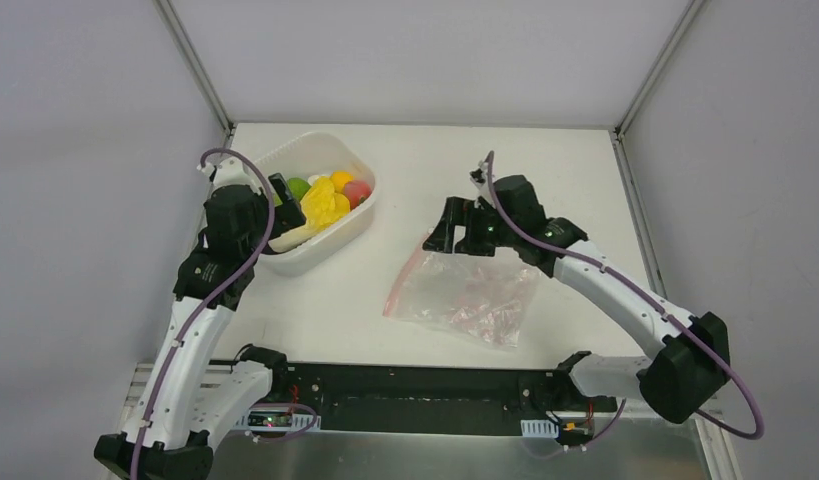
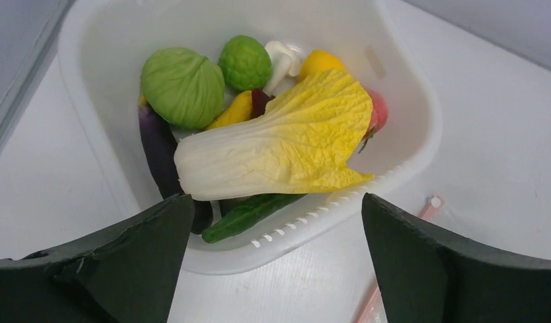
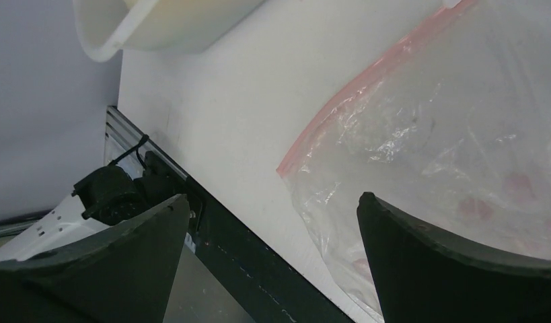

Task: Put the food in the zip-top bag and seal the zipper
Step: Pick up the zipper food storage bag at the center of the board.

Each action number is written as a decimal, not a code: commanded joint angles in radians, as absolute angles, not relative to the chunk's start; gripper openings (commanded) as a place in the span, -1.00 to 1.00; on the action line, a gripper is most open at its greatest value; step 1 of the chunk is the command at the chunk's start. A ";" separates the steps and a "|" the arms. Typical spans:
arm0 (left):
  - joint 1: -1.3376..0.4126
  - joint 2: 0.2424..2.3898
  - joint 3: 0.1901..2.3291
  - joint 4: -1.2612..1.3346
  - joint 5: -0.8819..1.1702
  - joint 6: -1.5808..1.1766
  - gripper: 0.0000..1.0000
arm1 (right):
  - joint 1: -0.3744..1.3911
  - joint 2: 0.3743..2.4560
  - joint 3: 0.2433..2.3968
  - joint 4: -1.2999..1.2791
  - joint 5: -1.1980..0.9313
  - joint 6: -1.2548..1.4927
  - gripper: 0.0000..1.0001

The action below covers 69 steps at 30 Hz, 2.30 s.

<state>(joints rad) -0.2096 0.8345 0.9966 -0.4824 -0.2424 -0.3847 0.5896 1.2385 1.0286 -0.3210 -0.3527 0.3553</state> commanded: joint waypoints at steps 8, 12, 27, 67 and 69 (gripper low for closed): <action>-0.213 0.610 0.910 -0.459 -0.241 -0.492 0.99 | 0.829 1.474 1.099 -0.365 -0.088 0.380 0.97; -0.212 0.519 0.866 -0.430 -0.179 -0.463 0.99 | 0.881 1.558 1.136 -0.395 0.051 0.417 0.88; -0.213 0.494 0.878 -0.518 -0.081 -0.413 0.99 | 0.973 1.753 1.286 -0.414 0.298 0.452 0.62; -0.212 0.538 0.917 -0.593 -0.104 -0.369 0.99 | 1.043 1.905 1.366 -0.449 0.290 0.351 -0.03; -0.212 0.545 0.914 -0.597 -0.099 -0.370 0.99 | 1.042 1.914 1.364 -0.446 0.285 0.347 -0.10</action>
<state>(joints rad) -0.2096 0.5358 0.9100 -0.6109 -0.1047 -0.3744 1.0405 1.9163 1.3422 -0.4553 0.2924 0.3496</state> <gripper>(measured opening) 0.995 0.476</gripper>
